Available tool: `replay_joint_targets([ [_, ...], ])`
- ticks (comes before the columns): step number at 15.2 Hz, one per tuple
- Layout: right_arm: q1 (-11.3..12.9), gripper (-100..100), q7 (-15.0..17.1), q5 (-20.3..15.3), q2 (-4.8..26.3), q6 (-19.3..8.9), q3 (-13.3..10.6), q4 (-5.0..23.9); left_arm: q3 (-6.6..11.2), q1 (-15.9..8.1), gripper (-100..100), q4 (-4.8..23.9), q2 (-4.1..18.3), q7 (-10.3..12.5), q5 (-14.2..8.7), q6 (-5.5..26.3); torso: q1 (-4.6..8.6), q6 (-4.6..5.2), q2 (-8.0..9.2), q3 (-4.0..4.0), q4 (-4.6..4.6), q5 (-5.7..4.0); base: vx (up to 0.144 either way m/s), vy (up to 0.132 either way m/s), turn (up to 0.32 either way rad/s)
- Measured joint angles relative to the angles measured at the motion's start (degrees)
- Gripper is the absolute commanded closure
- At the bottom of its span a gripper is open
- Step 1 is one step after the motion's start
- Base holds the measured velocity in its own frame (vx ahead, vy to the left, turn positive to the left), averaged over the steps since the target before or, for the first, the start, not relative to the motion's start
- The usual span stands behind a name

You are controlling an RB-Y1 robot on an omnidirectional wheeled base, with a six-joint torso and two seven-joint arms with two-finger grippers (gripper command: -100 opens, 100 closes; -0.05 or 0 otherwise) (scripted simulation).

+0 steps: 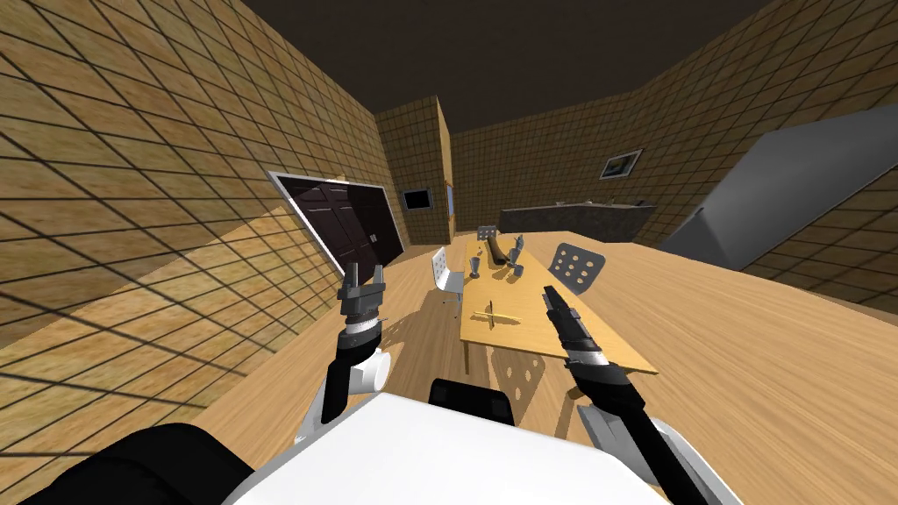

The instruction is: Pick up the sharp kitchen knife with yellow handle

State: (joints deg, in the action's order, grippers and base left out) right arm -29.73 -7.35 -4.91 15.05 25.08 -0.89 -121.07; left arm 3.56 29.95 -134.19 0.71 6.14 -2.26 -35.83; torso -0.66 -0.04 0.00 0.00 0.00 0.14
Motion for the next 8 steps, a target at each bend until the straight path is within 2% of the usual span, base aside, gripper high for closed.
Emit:
replay_joint_targets([
  [8,0.4,-100,-5.2,-2.2,8.7,-2.6,-2.6,6.5,0.00,0.0,0,0.0,0.0,0.0,0.0,0.0,-0.10,0.01,-0.01,0.00,0.00,0.02,0.011,0.166,0.115],
])
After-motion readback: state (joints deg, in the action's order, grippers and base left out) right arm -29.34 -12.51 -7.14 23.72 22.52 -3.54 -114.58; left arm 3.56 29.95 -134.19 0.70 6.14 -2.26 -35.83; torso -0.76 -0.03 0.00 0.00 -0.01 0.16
